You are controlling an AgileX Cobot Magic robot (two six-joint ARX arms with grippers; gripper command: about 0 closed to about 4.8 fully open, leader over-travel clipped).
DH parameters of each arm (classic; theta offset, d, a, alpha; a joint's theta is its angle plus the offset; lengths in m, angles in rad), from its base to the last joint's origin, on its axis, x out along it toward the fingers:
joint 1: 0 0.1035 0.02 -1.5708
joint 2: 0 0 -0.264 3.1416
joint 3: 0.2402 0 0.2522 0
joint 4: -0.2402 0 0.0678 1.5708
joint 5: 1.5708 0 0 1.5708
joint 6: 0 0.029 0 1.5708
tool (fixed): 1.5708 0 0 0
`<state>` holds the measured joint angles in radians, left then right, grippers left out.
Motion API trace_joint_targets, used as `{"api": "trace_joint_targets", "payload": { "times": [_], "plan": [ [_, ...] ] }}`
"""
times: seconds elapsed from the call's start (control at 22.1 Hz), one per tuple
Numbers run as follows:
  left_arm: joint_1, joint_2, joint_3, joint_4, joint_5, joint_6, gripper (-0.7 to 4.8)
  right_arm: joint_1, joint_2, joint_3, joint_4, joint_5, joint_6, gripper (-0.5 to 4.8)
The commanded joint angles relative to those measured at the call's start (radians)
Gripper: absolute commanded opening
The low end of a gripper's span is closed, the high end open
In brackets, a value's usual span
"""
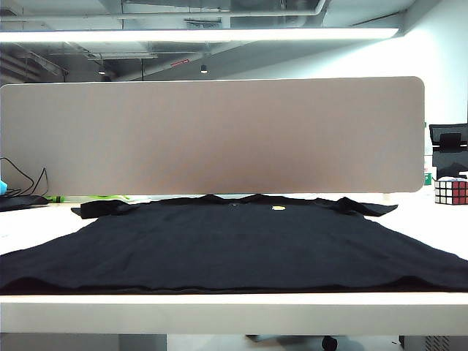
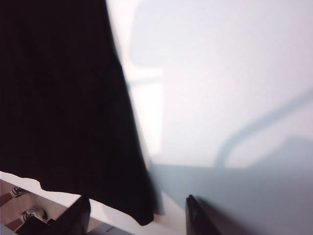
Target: Fold the bottom side of the T-shirt horizontally towards the center, about one-third of the way, then fold the sleeve back towards the center, creating a straight line along the edge of the T-shirt, and finally fold the bottom of the T-shirt up towards the top, creating a neat rectangle.
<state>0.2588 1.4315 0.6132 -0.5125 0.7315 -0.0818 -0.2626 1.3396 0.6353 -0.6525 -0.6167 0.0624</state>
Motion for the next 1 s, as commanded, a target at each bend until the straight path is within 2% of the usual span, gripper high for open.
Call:
{"api": "trace_joint_targets", "payload": {
  "times": [0.05,0.14,0.18,0.45,0.54,0.86,0.91,0.95,1.0],
  "plan": [
    [-0.032,0.009,-0.010,-0.055,-0.066,0.022,2.48,0.035,0.023,0.003,0.032,-0.003,0.001,2.66],
    [-0.060,0.009,-0.010,-0.055,-0.083,0.023,2.48,0.066,0.054,0.003,0.051,-0.015,0.001,3.09],
    [-0.063,0.009,-0.011,-0.056,-0.084,0.023,2.48,0.080,0.072,0.003,0.061,-0.018,0.001,3.47],
    [-0.071,0.009,-0.011,-0.060,-0.081,0.029,2.47,0.085,0.091,0.003,0.080,-0.014,0.016,3.45],
    [-0.077,0.010,-0.011,-0.055,-0.081,0.030,2.47,0.085,0.091,0.003,0.081,-0.013,0.016,3.14],
    [-0.077,0.010,-0.011,-0.052,-0.080,0.030,2.42,0.085,0.091,0.003,0.081,-0.010,0.016,3.10],
    [-0.077,0.010,-0.011,-0.053,-0.080,0.030,2.35,0.085,0.091,0.003,0.080,-0.010,0.016,2.95],
    [-0.077,0.010,-0.011,-0.055,-0.080,0.030,2.14,0.087,0.091,0.003,0.078,-0.010,0.016,2.34],
    [-0.077,0.010,-0.011,-0.056,-0.076,0.030,1.93,0.087,0.091,0.003,0.077,-0.010,0.016,2.03]
  ]
}}
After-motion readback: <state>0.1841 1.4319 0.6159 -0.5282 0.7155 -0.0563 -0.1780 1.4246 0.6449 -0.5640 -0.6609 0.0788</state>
